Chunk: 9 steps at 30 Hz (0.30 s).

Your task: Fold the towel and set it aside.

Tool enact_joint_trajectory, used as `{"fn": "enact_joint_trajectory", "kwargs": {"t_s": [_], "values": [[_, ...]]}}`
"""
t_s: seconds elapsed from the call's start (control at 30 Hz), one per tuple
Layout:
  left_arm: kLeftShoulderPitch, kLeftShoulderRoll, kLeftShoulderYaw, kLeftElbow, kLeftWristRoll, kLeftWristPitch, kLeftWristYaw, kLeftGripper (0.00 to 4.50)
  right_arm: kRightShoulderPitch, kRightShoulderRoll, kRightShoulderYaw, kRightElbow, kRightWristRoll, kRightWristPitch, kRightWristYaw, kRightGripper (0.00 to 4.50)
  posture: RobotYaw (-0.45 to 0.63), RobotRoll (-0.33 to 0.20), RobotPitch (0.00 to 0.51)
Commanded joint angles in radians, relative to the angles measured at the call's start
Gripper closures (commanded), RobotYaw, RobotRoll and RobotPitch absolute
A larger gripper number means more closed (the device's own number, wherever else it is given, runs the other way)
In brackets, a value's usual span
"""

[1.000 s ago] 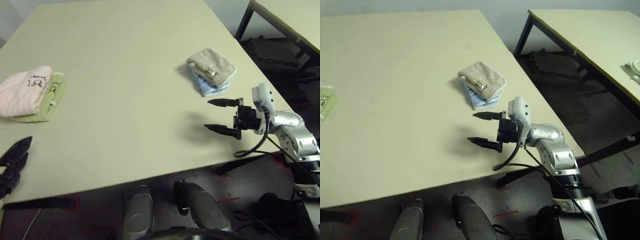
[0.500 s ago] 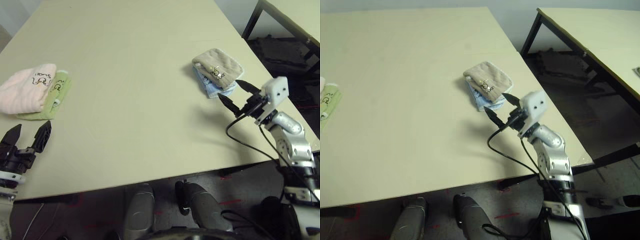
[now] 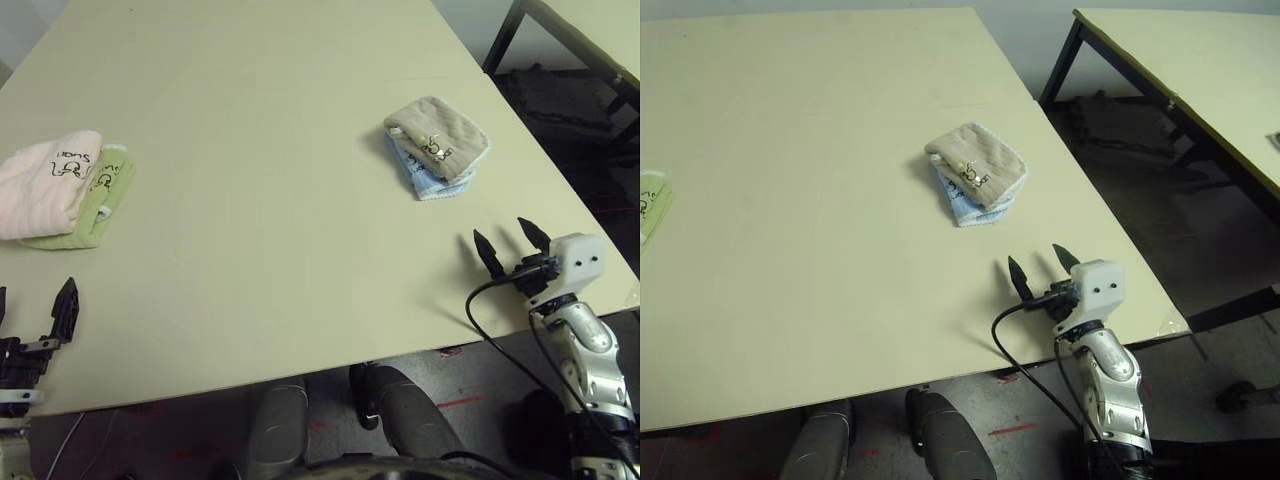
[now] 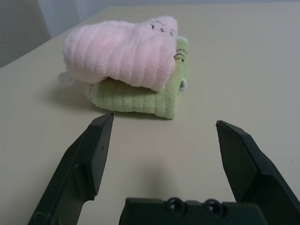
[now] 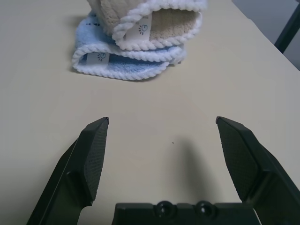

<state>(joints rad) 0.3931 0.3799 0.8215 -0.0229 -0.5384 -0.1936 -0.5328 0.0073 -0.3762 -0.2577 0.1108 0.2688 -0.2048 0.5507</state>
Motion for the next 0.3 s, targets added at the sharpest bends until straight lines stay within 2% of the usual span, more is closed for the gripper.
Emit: {"fn": "enact_joint_trajectory", "kwargs": {"t_s": [0.03, 0.3], "values": [[0.000, 0.013, -0.005, 0.011, 0.006, -0.001, 0.013, 0.02, -0.001, -0.016, 0.003, 0.020, 0.009, -0.014, 0.025, 0.00, -0.02, 0.000, 0.193], [-0.004, 0.010, -0.018, 0.014, 0.010, -0.008, 0.021, 0.02, -0.012, -0.005, 0.005, 0.012, 0.018, -0.005, 0.031, 0.00, -0.01, 0.000, 0.192]]}}
